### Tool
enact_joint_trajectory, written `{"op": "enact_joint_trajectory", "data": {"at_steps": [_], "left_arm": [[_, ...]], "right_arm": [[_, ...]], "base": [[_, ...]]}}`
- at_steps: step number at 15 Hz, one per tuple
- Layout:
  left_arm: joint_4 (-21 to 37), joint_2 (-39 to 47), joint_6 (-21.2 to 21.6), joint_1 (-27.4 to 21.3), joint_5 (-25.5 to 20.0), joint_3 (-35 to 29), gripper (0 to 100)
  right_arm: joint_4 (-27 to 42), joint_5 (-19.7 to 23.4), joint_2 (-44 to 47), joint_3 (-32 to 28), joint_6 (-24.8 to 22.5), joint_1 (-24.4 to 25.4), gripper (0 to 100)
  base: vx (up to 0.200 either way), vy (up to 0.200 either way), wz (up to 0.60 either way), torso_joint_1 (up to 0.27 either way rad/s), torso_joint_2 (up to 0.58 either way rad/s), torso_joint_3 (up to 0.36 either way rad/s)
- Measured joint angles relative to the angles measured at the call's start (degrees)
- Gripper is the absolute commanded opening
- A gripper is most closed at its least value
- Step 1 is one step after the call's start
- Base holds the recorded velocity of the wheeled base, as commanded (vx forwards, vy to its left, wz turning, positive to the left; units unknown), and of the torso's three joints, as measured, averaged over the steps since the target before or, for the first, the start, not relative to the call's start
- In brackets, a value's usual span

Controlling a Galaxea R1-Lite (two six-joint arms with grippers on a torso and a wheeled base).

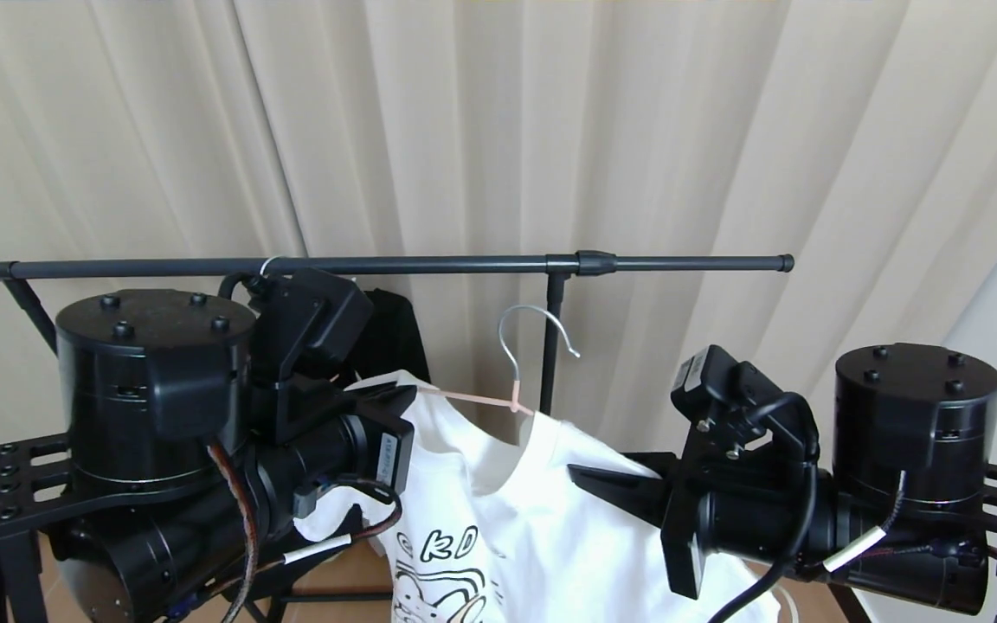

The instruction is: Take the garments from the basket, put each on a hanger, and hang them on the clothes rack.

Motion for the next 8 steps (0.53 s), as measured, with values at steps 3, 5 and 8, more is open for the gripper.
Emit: {"op": "enact_joint_trajectory", "data": {"at_steps": [3, 5, 8], "left_arm": [[1.05, -0.22, 0.0, -1.84, 0.02, -1.66, 0], [1.05, -0.28, 0.0, -3.13, 0.0, -2.67, 0], [0.9, -0.33, -0.11, -4.19, 0.0, -3.63, 0]], "right_arm": [[-4.85, -1.54, 2.76, 0.44, 0.16, 0.52, 0], [-7.95, -1.82, 4.96, 0.68, 1.01, 1.18, 0], [-14.57, -1.79, 7.74, 1.67, 2.34, 1.49, 0]], "base": [[0.0, 0.0, 0.0, 0.0, 0.0, 0.0], [0.0, 0.0, 0.0, 0.0, 0.0, 0.0], [0.0, 0.0, 0.0, 0.0, 0.0, 0.0]]}}
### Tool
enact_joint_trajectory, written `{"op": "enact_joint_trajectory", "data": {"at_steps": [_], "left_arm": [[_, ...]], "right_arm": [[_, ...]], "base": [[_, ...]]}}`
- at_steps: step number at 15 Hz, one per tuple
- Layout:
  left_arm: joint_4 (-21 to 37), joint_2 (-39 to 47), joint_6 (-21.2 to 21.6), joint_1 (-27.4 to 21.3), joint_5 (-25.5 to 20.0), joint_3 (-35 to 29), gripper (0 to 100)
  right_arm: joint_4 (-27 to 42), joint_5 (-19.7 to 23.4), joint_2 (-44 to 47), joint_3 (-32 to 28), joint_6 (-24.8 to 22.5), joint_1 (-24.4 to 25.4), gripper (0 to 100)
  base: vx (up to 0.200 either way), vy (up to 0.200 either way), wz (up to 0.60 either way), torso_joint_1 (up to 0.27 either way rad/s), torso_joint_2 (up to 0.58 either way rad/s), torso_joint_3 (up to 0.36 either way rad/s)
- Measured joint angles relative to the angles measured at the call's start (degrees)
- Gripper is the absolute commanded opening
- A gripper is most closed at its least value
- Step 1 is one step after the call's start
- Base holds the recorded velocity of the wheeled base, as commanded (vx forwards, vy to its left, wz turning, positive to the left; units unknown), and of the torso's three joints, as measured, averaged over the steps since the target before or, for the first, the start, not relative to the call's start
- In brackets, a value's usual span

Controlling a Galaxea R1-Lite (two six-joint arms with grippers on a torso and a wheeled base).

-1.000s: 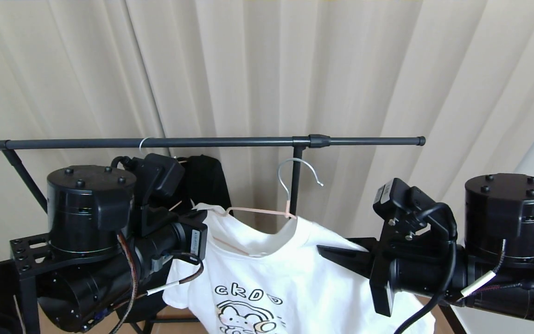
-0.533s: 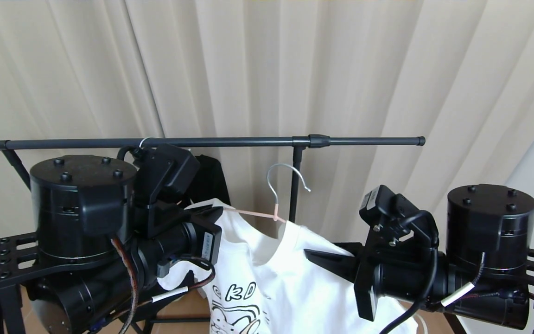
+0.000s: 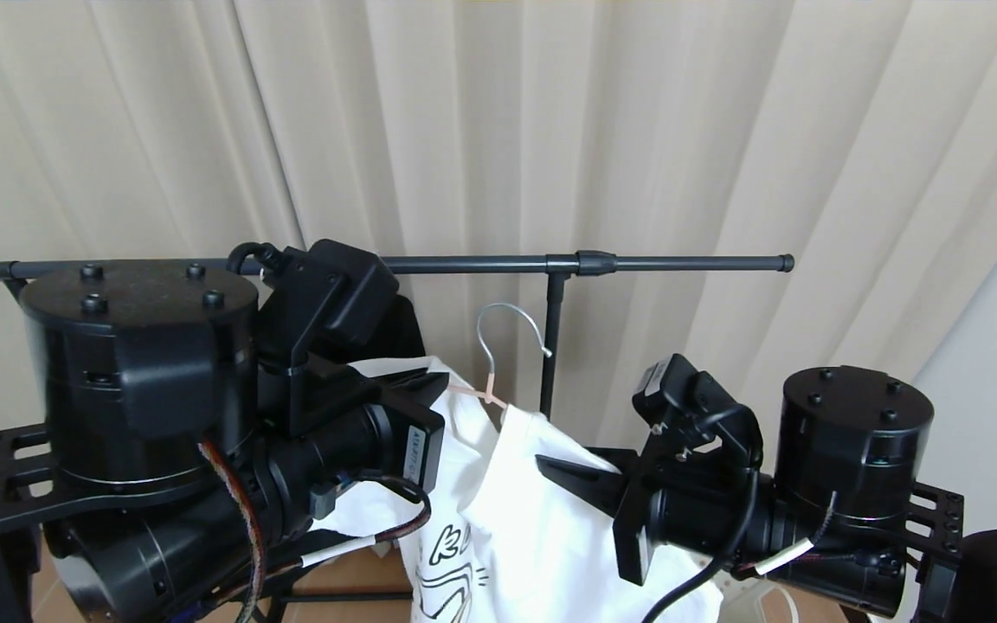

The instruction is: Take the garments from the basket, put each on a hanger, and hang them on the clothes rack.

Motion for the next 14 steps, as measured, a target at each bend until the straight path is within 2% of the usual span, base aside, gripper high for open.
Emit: {"op": "enact_joint_trajectory", "data": {"at_steps": [2, 4, 7, 14], "left_arm": [[-0.02, -0.05, -0.04, -0.13, 0.06, -0.2, 0], [-0.11, -0.28, -0.22, 0.21, 0.06, -0.06, 0], [-0.18, -0.78, -0.28, 1.16, -0.06, 0.79, 0], [-0.33, -1.55, -0.22, 1.37, -0.61, 3.17, 0]], "right_arm": [[-2.46, 0.12, 1.05, 0.78, 0.44, 0.11, 0], [-8.75, 0.55, 1.52, 2.43, 0.88, -0.06, 0], [-12.2, 0.61, 1.88, 3.25, 1.66, -0.45, 0], [-14.62, 0.63, 1.77, 3.36, 4.46, -0.5, 0]], "base": [[0.0, 0.0, 0.0, 0.0, 0.0, 0.0], [0.0, 0.0, 0.0, 0.0, 0.0, 0.0], [0.0, 0.0, 0.0, 0.0, 0.0, 0.0], [0.0, 0.0, 0.0, 0.0, 0.0, 0.0]]}}
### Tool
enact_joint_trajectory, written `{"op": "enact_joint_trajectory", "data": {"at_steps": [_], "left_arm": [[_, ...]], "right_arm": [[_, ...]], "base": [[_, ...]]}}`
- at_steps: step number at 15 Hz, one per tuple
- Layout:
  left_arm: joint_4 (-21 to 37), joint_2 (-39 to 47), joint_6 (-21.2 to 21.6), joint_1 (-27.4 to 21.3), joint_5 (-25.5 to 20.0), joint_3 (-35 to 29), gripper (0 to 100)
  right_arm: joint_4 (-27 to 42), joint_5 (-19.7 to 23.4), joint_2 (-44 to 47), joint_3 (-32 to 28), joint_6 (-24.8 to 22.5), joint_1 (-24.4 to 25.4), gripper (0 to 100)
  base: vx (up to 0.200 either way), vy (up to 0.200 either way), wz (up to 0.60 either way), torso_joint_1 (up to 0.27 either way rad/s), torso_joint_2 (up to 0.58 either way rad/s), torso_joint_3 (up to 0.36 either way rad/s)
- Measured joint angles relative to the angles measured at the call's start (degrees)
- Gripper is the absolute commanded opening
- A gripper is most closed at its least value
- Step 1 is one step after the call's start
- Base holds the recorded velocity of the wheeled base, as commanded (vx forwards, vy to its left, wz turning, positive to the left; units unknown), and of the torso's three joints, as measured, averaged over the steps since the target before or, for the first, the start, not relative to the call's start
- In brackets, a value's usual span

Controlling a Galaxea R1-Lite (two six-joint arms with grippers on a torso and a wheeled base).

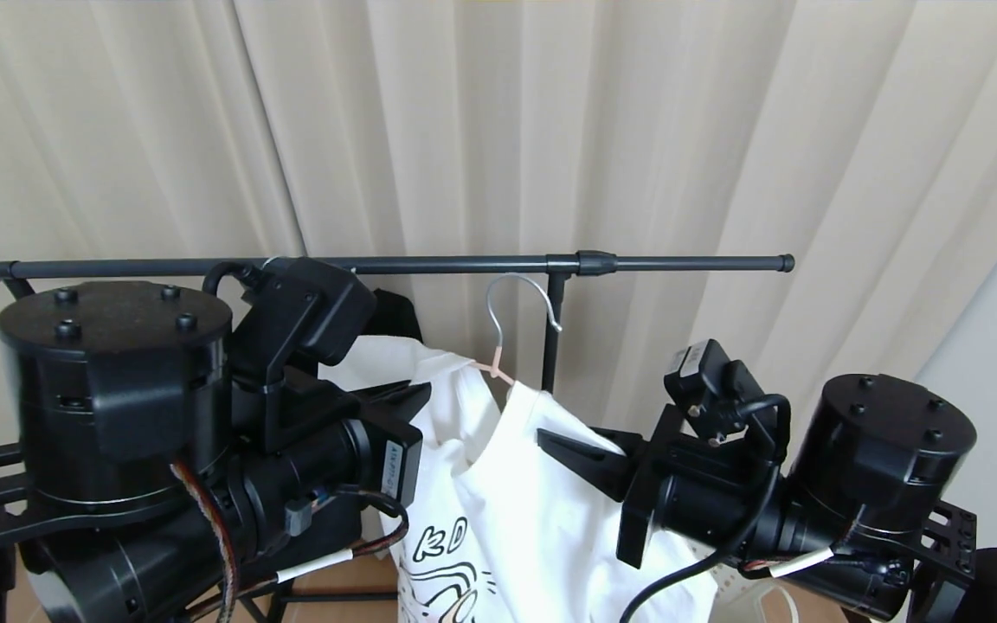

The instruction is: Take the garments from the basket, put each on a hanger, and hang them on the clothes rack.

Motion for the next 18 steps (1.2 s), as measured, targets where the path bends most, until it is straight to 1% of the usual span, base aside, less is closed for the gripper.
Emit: {"op": "enact_joint_trajectory", "data": {"at_steps": [2, 4, 7, 8, 15, 18], "left_arm": [[-0.02, 0.04, 0.05, -0.06, -0.1, 0.57, 0], [0.04, 0.04, 0.11, -0.15, -0.07, 1.35, 0], [0.0, 0.04, 0.13, -0.21, -0.1, 2.43, 0], [-0.02, 0.06, 0.13, -0.2, -0.16, 2.78, 100], [0.0, -0.09, 0.16, -0.3, -0.12, 3.13, 100], [-0.02, -1.93, 0.35, -0.01, -0.16, 3.34, 100]], "right_arm": [[-3.23, 0.11, 0.06, 0.83, -0.22, 0.09, 0], [-3.78, 1.15, 0.06, 1.82, -0.3, 0.44, 0], [-3.89, 1.23, -0.15, 2.13, -0.33, 0.79, 0], [-4.96, 1.23, -0.17, 2.23, -0.37, 0.8, 0], [-5.5, 1.23, -0.33, 2.65, -0.41, 0.83, 0], [-5.47, 1.76, -0.35, 2.77, -0.41, 0.83, 0]], "base": [[0.0, 0.0, 0.0, 0.0, 0.0, 0.0], [0.0, 0.0, 0.0, 0.0, 0.0, 0.0], [0.0, 0.0, 0.0, 0.0, 0.0, 0.0], [0.0, 0.0, 0.0, 0.0, 0.0, 0.0], [0.0, 0.0, 0.0, 0.0, 0.0, 0.0], [0.0, 0.0, 0.0, 0.0, 0.0, 0.0]]}}
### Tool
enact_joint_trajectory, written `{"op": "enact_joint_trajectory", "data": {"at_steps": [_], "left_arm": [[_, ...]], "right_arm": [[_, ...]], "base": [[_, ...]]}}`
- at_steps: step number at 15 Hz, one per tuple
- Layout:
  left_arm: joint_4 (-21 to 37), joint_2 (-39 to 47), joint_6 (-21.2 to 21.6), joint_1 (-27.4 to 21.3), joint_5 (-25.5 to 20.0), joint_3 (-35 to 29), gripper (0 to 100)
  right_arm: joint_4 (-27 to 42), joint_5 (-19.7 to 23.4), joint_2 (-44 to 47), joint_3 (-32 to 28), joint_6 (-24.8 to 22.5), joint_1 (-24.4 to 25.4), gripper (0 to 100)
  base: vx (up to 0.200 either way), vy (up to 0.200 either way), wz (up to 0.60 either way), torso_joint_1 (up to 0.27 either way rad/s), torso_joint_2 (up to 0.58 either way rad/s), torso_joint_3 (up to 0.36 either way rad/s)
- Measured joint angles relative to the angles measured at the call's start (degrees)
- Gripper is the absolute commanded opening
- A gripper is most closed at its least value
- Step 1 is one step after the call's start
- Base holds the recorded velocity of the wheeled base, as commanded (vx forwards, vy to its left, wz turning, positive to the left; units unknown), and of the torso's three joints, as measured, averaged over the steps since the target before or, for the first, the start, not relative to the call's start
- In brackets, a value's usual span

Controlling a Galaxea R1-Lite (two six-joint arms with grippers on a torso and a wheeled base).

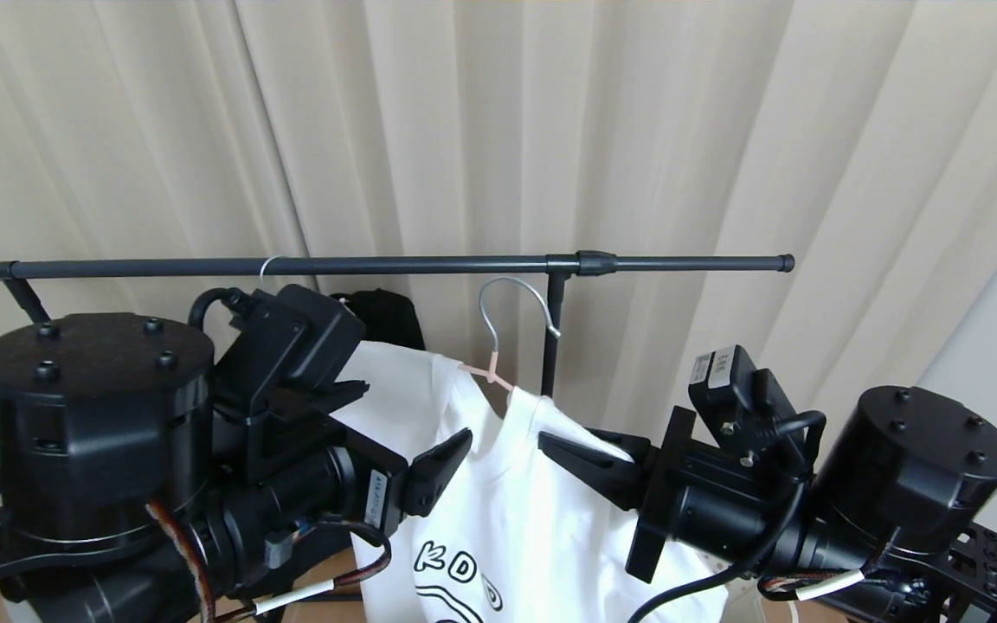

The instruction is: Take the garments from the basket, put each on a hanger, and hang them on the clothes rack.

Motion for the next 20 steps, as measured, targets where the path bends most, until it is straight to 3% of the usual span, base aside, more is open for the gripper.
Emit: {"op": "enact_joint_trajectory", "data": {"at_steps": [5, 9, 14, 15, 20], "left_arm": [[0.27, -6.07, 1.16, 4.17, -0.63, 2.3, 100], [0.85, -11.28, 4.04, 12.71, -12.9, 4.27, 100], [4.22, -14.03, 7.02, 33.46, -35.05, 6.83, 100], [4.6, -13.9, 8.25, 36.23, -36.94, 8.05, 100], [4.38, -8.96, 10.03, 40.06, -37.55, 11.7, 100]], "right_arm": [[-0.2, 5.63, -1.06, 1.32, -0.11, -1.71, 0], [-1.01, 11.9, -1.61, 2.47, -0.11, -4.61, 0], [-3.47, 19.21, -2.66, 4.73, -0.17, -9.18, 0], [-3.47, 19.6, -2.88, 4.82, -0.17, -9.76, 0], [-3.45, 19.76, -4.3, 5.34, -0.28, -10.42, 0]], "base": [[0.0, 0.0, 0.0, 0.0, 0.0, 0.0], [0.0, 0.0, 0.0, 0.0, 0.0, 0.0], [0.0, 0.0, 0.0, 0.0, 0.0, 0.0], [0.0, 0.0, 0.0, 0.0, 0.0, 0.0], [0.0, 0.0, 0.0, 0.0, 0.0, 0.0]]}}
